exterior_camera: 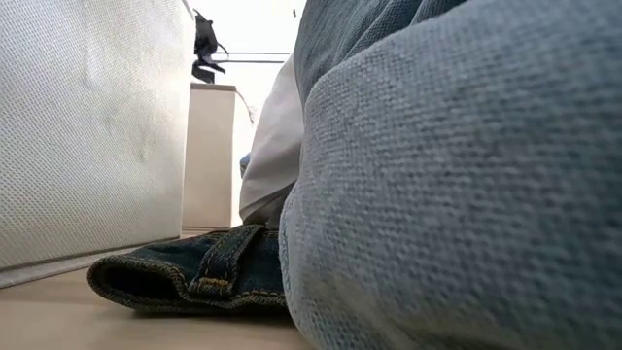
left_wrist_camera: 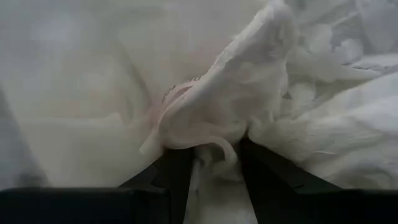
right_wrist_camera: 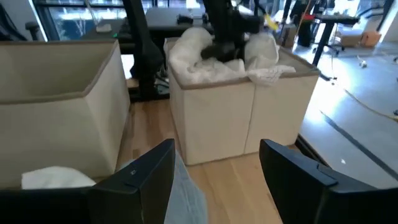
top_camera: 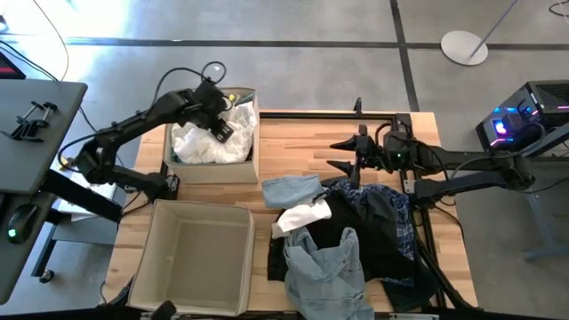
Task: Sort clothes
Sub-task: Put the white shirt into the top brown laundry organizer, then put the white underwear into the top brown laundry organizer
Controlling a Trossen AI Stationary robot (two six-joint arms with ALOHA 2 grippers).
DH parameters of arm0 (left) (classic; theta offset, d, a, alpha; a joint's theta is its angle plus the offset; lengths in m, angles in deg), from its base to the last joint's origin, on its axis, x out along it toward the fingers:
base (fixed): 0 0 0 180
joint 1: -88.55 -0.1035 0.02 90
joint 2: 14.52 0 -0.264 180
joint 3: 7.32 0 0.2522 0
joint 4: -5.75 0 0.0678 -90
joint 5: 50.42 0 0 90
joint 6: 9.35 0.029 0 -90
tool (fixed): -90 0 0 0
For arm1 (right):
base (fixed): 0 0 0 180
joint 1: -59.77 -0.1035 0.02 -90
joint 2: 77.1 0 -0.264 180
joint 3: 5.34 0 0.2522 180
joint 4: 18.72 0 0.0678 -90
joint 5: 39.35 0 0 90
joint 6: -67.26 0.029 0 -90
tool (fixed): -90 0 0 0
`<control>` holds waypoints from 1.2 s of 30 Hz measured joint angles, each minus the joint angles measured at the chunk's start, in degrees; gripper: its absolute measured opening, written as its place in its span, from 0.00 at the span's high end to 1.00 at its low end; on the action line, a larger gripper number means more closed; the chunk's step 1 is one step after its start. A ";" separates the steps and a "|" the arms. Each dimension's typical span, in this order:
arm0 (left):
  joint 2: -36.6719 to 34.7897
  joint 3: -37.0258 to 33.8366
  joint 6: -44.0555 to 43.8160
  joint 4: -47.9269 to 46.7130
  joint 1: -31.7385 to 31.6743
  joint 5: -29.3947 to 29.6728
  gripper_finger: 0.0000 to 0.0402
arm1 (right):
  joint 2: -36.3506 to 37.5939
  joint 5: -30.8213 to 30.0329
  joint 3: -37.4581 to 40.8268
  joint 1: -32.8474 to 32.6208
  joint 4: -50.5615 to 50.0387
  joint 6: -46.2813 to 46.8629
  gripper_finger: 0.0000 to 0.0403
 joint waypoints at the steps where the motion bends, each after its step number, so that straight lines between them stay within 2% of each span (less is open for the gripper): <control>1: 0.65 0.06 0.56 0.06 0.00 -0.40 0.67 | 0.00 -0.02 0.71 0.01 1.46 -0.01 0.45; 6: 1.35 4.11 1.85 -0.84 0.02 0.01 0.67 | 0.03 -0.66 1.49 0.05 3.85 0.53 0.45; 12: -3.40 12.25 1.86 -0.96 2.41 -0.76 0.67 | 0.15 -0.88 1.50 0.18 4.13 4.13 0.45; 16: -8.69 13.38 1.88 2.06 7.29 -0.92 0.67 | -0.12 5.29 0.62 -2.28 3.74 2.04 0.45; 20: -12.84 13.35 1.80 3.14 15.03 -0.89 0.67 | -2.59 8.39 -2.73 -9.90 0.54 -4.92 0.45; 25: -15.40 11.22 -0.50 8.34 26.46 1.59 0.67 | -12.74 8.68 -9.57 -18.06 -6.27 -10.42 0.48; 30: -15.84 5.13 0.71 21.58 35.52 3.46 0.67 | -26.90 6.85 -20.20 -18.34 -22.77 -10.15 0.56; 36: -14.38 -1.30 2.86 31.41 42.09 3.84 0.67 | -39.34 7.84 -32.91 -17.80 -38.14 -12.66 0.68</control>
